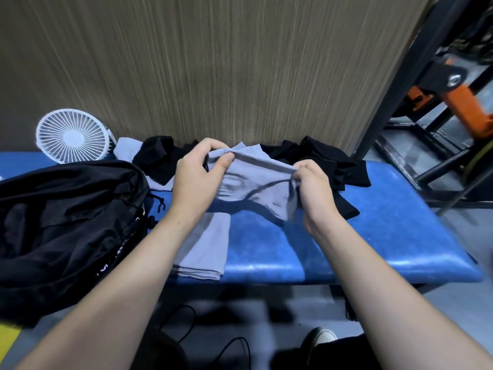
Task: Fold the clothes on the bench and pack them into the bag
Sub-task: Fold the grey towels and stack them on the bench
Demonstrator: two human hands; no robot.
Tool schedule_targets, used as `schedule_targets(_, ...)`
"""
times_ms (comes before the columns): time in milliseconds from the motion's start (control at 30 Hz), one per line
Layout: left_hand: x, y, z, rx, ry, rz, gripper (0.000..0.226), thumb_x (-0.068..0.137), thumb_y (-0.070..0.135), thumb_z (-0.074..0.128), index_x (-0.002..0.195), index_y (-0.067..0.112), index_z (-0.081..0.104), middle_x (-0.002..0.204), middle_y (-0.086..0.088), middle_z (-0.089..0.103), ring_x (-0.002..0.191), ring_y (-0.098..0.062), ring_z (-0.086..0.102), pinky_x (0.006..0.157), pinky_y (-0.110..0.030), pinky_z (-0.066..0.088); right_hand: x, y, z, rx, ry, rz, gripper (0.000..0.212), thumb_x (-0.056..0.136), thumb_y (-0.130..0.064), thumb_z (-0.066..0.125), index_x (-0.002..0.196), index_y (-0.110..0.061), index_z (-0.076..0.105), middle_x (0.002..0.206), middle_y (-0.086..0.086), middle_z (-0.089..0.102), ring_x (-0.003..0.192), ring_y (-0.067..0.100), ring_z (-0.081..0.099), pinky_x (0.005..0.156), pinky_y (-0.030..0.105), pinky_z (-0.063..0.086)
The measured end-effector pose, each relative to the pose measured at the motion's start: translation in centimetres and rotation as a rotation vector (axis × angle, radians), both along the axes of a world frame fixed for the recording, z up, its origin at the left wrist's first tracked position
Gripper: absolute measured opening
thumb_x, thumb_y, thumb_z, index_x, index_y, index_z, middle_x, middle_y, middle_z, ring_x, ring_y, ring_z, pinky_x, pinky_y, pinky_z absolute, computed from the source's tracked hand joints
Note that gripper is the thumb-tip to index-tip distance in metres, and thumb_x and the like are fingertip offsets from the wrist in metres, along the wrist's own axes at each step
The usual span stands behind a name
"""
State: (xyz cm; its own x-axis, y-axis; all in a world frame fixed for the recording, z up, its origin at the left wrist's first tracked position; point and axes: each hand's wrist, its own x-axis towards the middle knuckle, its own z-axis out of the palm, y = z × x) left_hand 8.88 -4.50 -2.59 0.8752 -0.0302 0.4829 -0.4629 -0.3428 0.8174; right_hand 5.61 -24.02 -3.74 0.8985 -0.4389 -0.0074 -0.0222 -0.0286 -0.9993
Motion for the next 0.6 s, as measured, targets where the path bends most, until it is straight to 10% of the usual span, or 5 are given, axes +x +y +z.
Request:
schedule_targets(233, -1.1, 1.3, -0.8, 0.000, 0.115, -0.019, 0.011, 0.093, 0.027, 0.064, 0.092, 0.016, 0.062, 0.088, -0.002, 0.065, 0.078, -0.022, 0.056, 0.071, -0.037, 0.045, -2.0, -1.5, 0.8, -0.282, 0.020, 0.222, 0.017, 0.093, -0.029, 0.060, 0.087, -0.016, 0.052, 0.067, -0.003, 0.045, 0.050, 0.012, 0.038, 0.046, 0.023, 0.030)
schedule_targets(333, -1.5, 2.8, -1.4, 0.028, 0.187, 0.019, 0.013, 0.092, 0.024, 0.066, 0.101, 0.017, 0.062, 0.084, 0.014, 0.059, 0.067, 0.003, 0.049, 0.065, -0.019, 0.036, -2.6, -2.5, 0.3, -0.147, 0.110, 0.431, 0.030, 0.087, -0.013, 0.075, 0.109, -0.017, 0.056, 0.079, 0.001, 0.050, 0.057, 0.010, 0.050, 0.051, 0.024, 0.041)
schedule_targets(600, -2.5, 7.4, -4.2, 0.274, 0.563, -0.189, 0.032, 0.085, 0.016, 0.074, 0.098, 0.035, 0.051, 0.063, -0.001, 0.042, 0.054, -0.015, 0.043, 0.064, -0.033, 0.037, -3.2, -3.2, -2.1, -0.359, 0.262, 0.468, 0.038, 0.087, 0.002, 0.068, 0.111, -0.024, 0.053, 0.068, 0.006, 0.045, 0.055, 0.014, 0.045, 0.051, 0.025, 0.039)
